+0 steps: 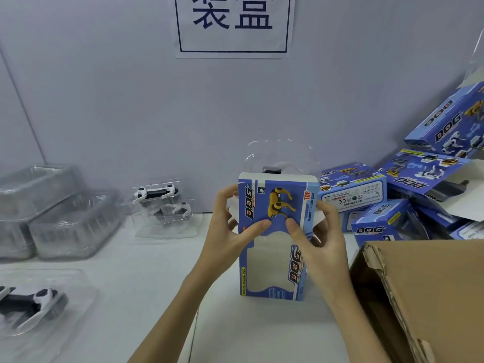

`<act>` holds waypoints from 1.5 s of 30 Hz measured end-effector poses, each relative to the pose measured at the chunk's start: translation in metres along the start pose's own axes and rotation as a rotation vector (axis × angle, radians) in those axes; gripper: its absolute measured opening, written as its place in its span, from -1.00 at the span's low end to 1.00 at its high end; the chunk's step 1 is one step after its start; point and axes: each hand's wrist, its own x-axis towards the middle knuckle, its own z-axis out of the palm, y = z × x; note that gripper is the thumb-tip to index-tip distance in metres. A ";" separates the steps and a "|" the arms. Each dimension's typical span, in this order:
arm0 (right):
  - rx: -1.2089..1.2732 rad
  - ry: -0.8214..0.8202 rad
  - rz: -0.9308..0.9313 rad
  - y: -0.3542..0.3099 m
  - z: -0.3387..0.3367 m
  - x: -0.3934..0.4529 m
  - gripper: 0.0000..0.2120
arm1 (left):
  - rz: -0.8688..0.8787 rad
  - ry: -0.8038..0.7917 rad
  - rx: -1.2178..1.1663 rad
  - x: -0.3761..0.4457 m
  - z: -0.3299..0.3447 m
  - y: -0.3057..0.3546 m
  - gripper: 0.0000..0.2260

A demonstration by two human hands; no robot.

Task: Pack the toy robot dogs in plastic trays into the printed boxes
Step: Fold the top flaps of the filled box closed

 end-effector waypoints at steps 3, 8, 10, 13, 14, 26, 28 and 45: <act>0.007 -0.008 -0.007 -0.002 -0.002 0.001 -0.55 | 0.018 -0.015 -0.002 -0.002 0.002 0.002 -0.36; -0.003 -0.025 -0.013 -0.002 0.000 0.000 -0.41 | 0.033 -0.005 0.008 -0.003 0.006 0.001 -0.57; 0.001 -0.035 -0.012 -0.001 0.000 -0.001 -0.34 | 0.038 0.010 0.006 -0.003 0.008 0.002 -0.61; -0.039 -0.040 -0.018 0.000 0.000 0.000 -0.45 | 0.026 0.058 -0.018 -0.004 0.008 0.001 -0.60; -0.041 -0.041 -0.017 0.001 -0.001 0.000 -0.49 | 0.021 0.074 -0.018 -0.004 0.008 0.000 -0.57; -0.100 -0.054 -0.076 -0.003 0.003 -0.001 -0.39 | 0.061 0.023 -0.020 -0.006 0.006 0.003 -0.54; -0.160 -0.076 -0.073 -0.004 0.003 -0.001 -0.50 | 0.067 0.028 -0.006 -0.005 0.005 0.004 -0.63; -0.277 -0.001 -0.069 0.011 0.002 -0.003 -0.40 | 0.025 -0.146 0.235 0.009 -0.037 0.019 -0.56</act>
